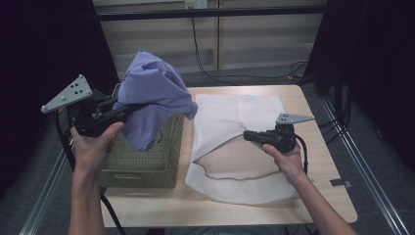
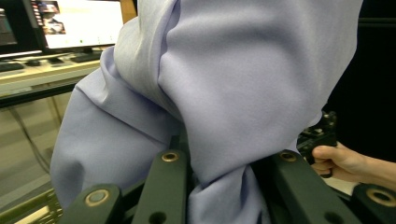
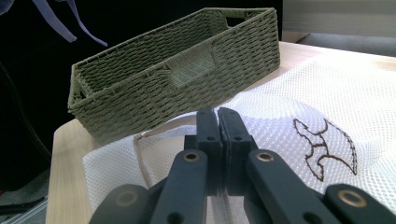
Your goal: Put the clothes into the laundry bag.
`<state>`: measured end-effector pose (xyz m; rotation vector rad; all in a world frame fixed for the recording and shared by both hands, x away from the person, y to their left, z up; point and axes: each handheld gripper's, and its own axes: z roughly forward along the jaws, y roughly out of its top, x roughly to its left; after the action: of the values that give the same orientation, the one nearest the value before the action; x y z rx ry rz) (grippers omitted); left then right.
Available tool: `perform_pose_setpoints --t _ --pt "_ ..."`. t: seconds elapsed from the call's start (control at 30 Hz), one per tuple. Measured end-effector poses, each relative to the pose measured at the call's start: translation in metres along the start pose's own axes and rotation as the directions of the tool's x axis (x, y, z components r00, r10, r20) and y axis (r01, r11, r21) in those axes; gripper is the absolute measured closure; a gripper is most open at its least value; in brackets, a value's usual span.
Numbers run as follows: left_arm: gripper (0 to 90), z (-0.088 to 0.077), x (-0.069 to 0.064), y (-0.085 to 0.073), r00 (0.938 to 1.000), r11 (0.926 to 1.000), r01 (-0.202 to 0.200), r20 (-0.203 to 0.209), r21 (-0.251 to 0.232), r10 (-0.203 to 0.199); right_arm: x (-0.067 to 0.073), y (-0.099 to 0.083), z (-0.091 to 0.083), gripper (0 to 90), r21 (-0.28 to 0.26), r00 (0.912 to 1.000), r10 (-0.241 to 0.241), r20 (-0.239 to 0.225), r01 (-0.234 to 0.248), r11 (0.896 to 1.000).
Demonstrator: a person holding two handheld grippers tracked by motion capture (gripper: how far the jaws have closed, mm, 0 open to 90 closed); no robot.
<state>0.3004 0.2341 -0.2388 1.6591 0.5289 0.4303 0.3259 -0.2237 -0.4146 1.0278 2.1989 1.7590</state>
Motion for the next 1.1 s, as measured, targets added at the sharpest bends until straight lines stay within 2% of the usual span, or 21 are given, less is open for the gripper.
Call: perform_pose_setpoints --t 0.33,0.47,0.53,0.63,0.7,0.83,0.87,1.03,1.1 --pt "75.5 0.012 -0.010 0.001 0.9991 0.9999 -0.008 0.043 0.015 0.007 0.000 0.000 0.000 88.2 0.003 1.0000 0.004 -0.005 -0.004 1.000" --pt "75.5 0.017 -0.012 0.000 0.9952 1.0000 0.004 0.098 0.002 -0.004 0.000 0.000 0.000 88.2 0.003 1.0000 0.004 -0.006 -0.004 1.000" --pt "75.4 0.020 -0.016 0.001 0.9947 1.0000 0.004 0.102 0.008 -0.005 0.000 0.000 0.000 88.2 0.003 1.0000 0.004 -0.005 -0.004 1.000" --pt "75.4 0.023 -0.022 0.003 0.9926 0.9998 -0.017 0.120 0.009 0.016 0.000 0.000 0.000 88.2 0.000 1.0000 0.005 -0.008 -0.005 1.000" --pt "75.4 0.025 -0.026 0.003 0.9912 1.0000 -0.008 0.132 0.005 0.007 0.000 0.000 0.000 88.2 0.000 1.0000 0.003 -0.006 -0.003 1.000" --pt "75.1 0.030 -0.031 0.004 0.9885 0.9995 -0.028 0.149 0.012 0.026 0.000 0.000 0.000 88.2 -0.002 1.0000 0.003 -0.007 -0.003 1.000" --pt "75.0 0.032 -0.033 0.003 0.9878 0.9998 -0.017 0.155 0.009 0.016 0.000 0.000 0.000 88.2 -0.001 1.0000 0.004 -0.006 -0.004 1.000" --pt "75.0 0.043 -0.039 0.001 0.9842 0.9994 -0.024 0.176 0.027 0.019 0.000 0.000 0.000 88.2 0.000 0.9999 0.009 -0.010 -0.009 1.000" --pt "75.0 0.047 -0.041 -0.001 0.9834 0.9993 -0.014 0.181 0.034 0.007 0.000 0.000 0.000 88.2 -0.001 0.9999 0.008 -0.010 -0.008 1.000"
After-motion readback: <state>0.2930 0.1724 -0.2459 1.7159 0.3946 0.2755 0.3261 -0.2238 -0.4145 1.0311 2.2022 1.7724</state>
